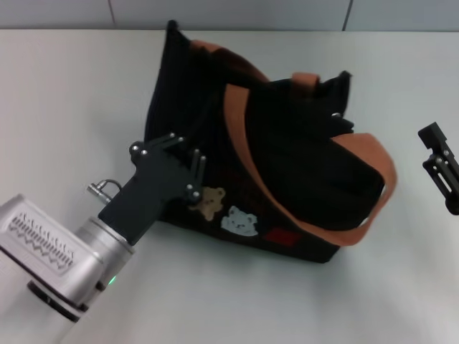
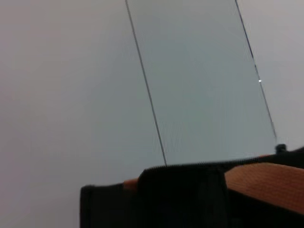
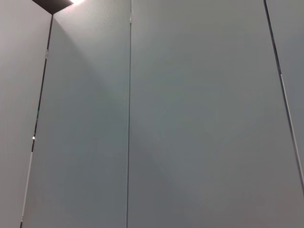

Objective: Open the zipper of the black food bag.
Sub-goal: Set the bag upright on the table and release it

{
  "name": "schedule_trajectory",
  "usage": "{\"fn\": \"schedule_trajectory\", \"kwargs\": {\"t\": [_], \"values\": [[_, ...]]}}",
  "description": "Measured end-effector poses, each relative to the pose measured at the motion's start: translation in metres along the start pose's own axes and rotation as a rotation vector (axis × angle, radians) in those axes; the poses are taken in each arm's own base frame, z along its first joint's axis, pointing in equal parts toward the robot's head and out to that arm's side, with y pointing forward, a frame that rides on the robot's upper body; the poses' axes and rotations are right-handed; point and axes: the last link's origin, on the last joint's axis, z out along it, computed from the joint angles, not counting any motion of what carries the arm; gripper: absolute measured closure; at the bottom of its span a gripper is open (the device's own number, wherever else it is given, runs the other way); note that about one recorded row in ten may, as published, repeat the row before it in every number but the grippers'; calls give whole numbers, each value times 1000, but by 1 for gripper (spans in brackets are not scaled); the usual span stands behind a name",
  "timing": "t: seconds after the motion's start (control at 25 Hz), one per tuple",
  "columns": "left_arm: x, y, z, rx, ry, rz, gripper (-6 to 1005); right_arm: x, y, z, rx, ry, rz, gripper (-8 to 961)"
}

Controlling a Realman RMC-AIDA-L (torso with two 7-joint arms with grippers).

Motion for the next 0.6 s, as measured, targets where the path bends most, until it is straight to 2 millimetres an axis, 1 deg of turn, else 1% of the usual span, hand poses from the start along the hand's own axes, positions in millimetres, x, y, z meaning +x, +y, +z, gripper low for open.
{"fn": "schedule_trajectory", "kwargs": {"t": [0.04,0.08,0.12,0.24,0.4,0.48,0.52,0.56,0.6], "values": [[0,0,0,0,0,0,912,-1,0,-1,-1,-7,-1,291],[-1,-3,1,8,-2,-76,911,-2,0,-3,0,-9,-4,290],[-1,-5,-1,19,1,-106,909,-4,-1,-6,7,-10,-12,286],[3,-8,-8,43,36,-122,905,-5,-2,-9,11,-13,-12,275],[11,-13,-22,55,102,-100,782,-8,-2,-12,6,-24,-8,260],[11,-17,-29,63,111,-89,721,-9,-4,-13,4,-27,-5,253],[10,-22,-37,64,113,-85,690,-10,-7,-14,15,-30,9,249],[9,-25,-42,63,117,-92,651,-10,-7,-14,15,-30,9,247],[9,-25,-42,63,117,-92,611,-11,-9,-14,21,-30,19,245]]}}
